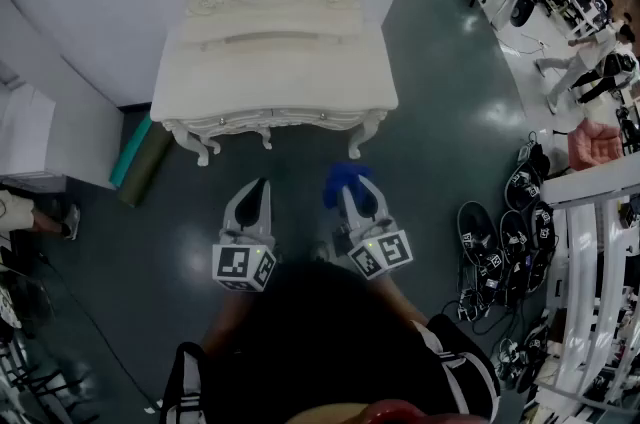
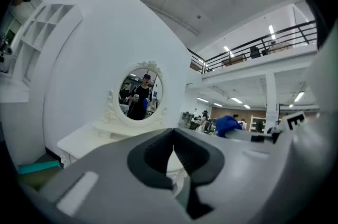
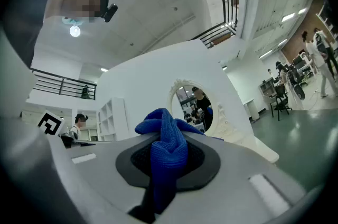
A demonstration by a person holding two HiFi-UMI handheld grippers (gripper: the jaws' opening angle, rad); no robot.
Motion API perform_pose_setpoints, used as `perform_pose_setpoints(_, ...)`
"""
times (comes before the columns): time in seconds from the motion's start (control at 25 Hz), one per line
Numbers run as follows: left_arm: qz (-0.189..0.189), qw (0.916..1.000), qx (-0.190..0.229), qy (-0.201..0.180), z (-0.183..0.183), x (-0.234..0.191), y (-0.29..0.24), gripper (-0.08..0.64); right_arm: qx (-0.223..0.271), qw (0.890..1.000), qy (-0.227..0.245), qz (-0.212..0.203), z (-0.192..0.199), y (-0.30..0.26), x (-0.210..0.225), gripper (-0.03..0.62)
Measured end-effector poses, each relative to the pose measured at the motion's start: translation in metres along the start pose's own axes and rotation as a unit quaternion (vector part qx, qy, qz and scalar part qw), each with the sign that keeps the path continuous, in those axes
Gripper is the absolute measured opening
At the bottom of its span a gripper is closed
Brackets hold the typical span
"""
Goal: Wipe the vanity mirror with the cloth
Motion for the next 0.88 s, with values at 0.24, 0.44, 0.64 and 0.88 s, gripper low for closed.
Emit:
perform_pose_setpoints(0.24,0.002,1.0,-0.001,0.001,-0.001,0.0,0.005,0.009,-0.001,1.0,0.001,0.002,0.0,0.001,-0.004,0.037)
perform_pose_setpoints(0.44,0.005,1.0,-0.003,0.002,-0.001,-0.002,0.007,0.008,0.0,1.0,0.0,0.002,0.001,0.001,-0.008,0.038)
perform_pose_setpoints(0.64,0.008,1.0,-0.001,0.006,-0.004,-0.006,0.009,0.008,0.014,1.0,-0.004,0.007,-0.004,0.0,-0.012,0.043)
perform_pose_setpoints(0.88,0.007,0.9999,0.001,0.01,-0.007,-0.02,0.02,0.009,0.016,1.0,-0.006,0.002,-0.001,-0.004,-0.028,0.044)
Point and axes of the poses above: the fingertips, and each gripper's own axes: y backward along the fingers, x to its right, z out of its underside, the point moved 2 cm from there along y, backward along the fingers, and after that the axes turned 7 degrees about y, right-handed, at the moved point
